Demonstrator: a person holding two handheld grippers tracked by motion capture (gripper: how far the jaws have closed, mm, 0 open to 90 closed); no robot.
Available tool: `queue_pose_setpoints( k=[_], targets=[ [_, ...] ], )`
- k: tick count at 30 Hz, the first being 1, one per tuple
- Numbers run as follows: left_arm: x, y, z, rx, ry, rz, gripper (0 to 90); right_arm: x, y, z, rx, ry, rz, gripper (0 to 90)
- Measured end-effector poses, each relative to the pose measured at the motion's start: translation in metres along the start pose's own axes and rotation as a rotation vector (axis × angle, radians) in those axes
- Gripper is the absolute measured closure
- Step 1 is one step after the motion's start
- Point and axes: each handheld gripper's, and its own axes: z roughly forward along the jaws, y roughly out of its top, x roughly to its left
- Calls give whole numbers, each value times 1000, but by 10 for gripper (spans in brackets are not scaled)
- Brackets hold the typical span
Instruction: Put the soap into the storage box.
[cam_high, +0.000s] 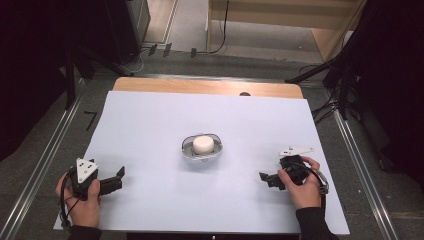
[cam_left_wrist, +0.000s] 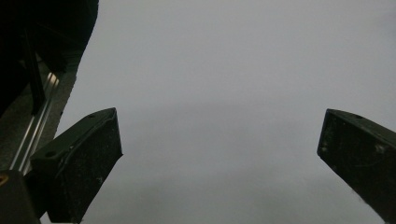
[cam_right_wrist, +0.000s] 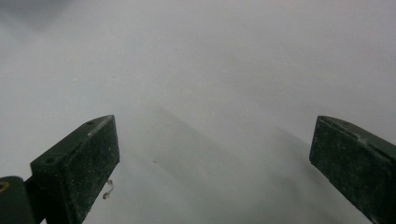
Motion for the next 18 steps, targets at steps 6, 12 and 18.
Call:
queue_pose_setpoints(
  k=[6,12,18],
  targets=[
    [0,0,0,0,-2,2,2,-6,-10,-4,-13,-15,14,19],
    [0,0,0,1,-1,3,2,-15,-24,-12,-26,-31,49,19],
    [0,0,0,1,-1,3,2,-24,-38,-21,-47,-54,74,19]
  ],
)
